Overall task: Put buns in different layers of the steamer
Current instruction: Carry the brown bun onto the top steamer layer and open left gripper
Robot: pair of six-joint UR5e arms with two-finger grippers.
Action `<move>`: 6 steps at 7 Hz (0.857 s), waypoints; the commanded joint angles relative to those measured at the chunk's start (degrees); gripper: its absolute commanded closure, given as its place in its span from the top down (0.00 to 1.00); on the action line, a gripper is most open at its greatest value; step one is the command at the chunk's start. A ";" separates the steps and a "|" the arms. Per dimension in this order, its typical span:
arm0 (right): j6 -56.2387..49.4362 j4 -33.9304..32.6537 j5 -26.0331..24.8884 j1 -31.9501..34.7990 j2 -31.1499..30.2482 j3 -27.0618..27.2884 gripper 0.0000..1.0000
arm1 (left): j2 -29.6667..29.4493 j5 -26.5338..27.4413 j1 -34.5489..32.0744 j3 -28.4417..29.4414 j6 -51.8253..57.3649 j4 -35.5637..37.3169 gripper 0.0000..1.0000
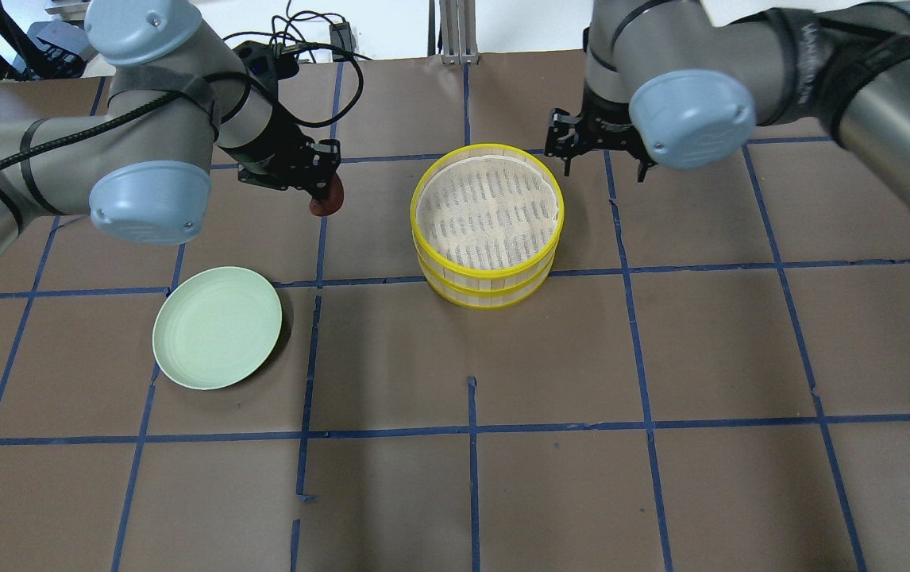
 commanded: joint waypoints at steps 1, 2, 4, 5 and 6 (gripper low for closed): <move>-7.54 12.73 4.41 -4.32 -6.01 -6.44 1.00 | -3.71 -4.03 -5.88 2.26 -14.86 7.28 0.06; -7.64 20.64 3.71 -3.90 -7.16 -10.41 1.00 | -7.04 -3.77 -8.54 2.44 -21.40 14.39 0.06; -8.78 22.22 3.44 -3.19 -9.54 -7.75 1.00 | -8.92 -3.51 -9.18 2.53 -25.41 16.13 0.94; -10.18 21.35 4.31 -3.80 -9.72 -5.38 1.00 | -8.83 -3.68 -9.18 2.53 -25.59 16.22 1.00; -10.80 20.73 4.40 -4.07 -9.72 -5.18 1.00 | -9.01 -3.77 -9.18 2.18 -25.25 16.13 1.00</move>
